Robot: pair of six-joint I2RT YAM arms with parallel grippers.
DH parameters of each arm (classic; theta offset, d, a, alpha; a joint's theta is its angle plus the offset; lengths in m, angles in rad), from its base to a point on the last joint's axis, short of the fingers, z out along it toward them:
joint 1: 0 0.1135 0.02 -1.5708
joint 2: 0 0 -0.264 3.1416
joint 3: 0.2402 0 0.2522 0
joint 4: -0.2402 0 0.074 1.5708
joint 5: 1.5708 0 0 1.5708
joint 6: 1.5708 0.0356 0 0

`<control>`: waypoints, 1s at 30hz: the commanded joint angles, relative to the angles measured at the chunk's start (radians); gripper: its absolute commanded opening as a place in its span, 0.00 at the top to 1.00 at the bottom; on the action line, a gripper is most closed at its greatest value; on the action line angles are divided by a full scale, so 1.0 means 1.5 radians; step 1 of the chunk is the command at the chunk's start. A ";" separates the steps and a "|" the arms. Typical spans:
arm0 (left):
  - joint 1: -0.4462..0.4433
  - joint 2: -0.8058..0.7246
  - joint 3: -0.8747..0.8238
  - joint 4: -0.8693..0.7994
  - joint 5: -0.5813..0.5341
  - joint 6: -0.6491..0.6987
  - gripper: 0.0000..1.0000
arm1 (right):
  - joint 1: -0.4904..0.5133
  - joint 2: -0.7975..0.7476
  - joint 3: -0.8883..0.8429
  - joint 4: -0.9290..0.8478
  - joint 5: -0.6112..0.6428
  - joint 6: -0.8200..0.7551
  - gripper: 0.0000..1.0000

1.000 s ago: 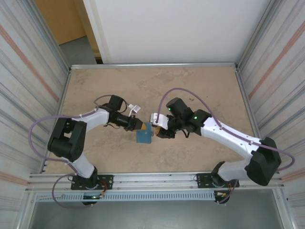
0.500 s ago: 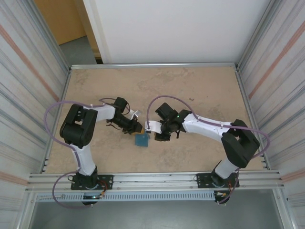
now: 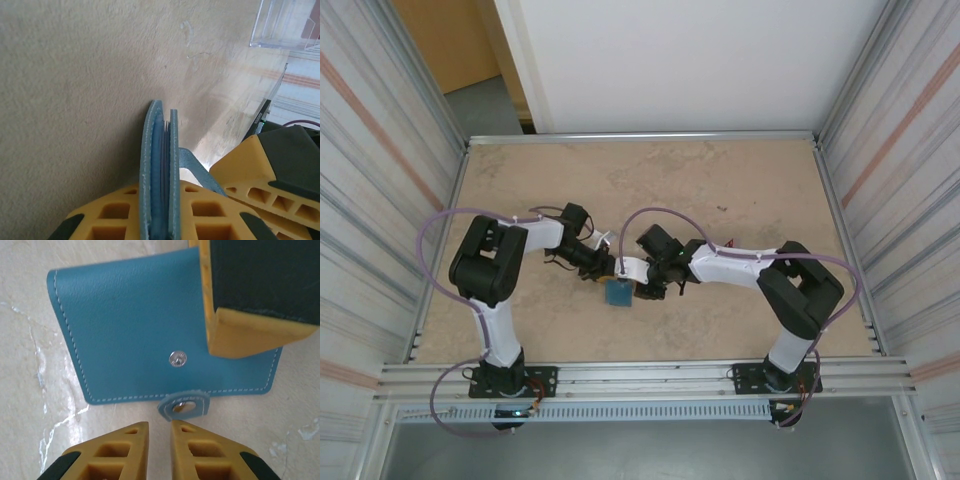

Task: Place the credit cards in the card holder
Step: Close the button on the card holder.

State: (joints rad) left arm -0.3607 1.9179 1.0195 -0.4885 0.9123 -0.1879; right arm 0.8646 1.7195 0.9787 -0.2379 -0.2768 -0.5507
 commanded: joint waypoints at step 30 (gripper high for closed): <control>-0.003 0.008 -0.019 0.019 -0.033 0.009 1.00 | -0.029 0.031 0.029 0.050 -0.114 0.163 1.00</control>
State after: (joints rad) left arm -0.3603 1.9247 1.0142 -0.4686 0.9314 -0.1875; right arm 0.8234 1.7912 1.0042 -0.1352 -0.4126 -0.3138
